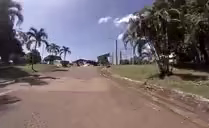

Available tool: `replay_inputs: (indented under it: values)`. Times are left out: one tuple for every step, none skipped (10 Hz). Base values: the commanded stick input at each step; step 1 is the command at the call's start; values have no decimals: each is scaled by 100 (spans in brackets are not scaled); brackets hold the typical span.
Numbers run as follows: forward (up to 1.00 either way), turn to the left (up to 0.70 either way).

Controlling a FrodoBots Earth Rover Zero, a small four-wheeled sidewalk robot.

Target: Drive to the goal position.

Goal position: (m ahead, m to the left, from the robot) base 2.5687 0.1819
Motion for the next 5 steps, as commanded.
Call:
replay_inputs:
  values:
    - [70,0]
    - [70,0]
    - [70,0]
    - [70,6]
    - [70,35]
